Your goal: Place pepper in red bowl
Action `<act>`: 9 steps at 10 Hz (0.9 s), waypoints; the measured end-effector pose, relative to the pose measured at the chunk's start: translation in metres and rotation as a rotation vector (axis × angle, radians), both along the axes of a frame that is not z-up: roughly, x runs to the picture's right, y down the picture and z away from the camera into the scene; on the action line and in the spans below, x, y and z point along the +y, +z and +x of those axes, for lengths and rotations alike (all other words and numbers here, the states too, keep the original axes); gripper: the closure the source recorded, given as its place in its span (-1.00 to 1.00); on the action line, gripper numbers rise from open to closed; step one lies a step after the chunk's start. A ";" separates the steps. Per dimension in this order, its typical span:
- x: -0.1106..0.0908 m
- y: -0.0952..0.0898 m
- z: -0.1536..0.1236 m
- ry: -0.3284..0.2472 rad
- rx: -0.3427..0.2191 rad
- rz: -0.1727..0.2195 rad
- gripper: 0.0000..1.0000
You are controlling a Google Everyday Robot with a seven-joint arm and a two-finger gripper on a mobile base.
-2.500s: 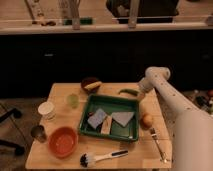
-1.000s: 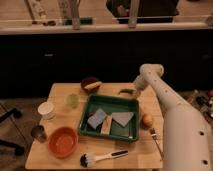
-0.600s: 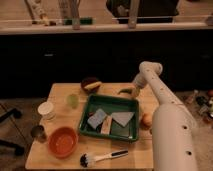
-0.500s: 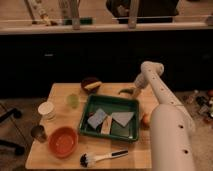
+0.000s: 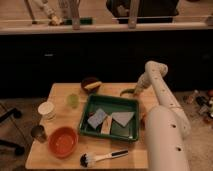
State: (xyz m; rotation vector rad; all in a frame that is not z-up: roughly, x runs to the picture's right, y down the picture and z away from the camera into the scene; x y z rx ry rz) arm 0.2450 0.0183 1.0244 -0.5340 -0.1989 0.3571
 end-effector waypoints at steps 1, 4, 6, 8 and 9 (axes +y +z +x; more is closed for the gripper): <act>0.000 -0.003 0.001 0.007 -0.008 0.007 0.95; -0.005 -0.025 0.005 0.013 -0.042 0.044 1.00; -0.005 -0.036 0.003 0.008 -0.071 0.063 1.00; -0.005 -0.049 0.003 -0.002 -0.104 0.089 1.00; -0.006 -0.052 0.002 -0.005 -0.112 0.097 1.00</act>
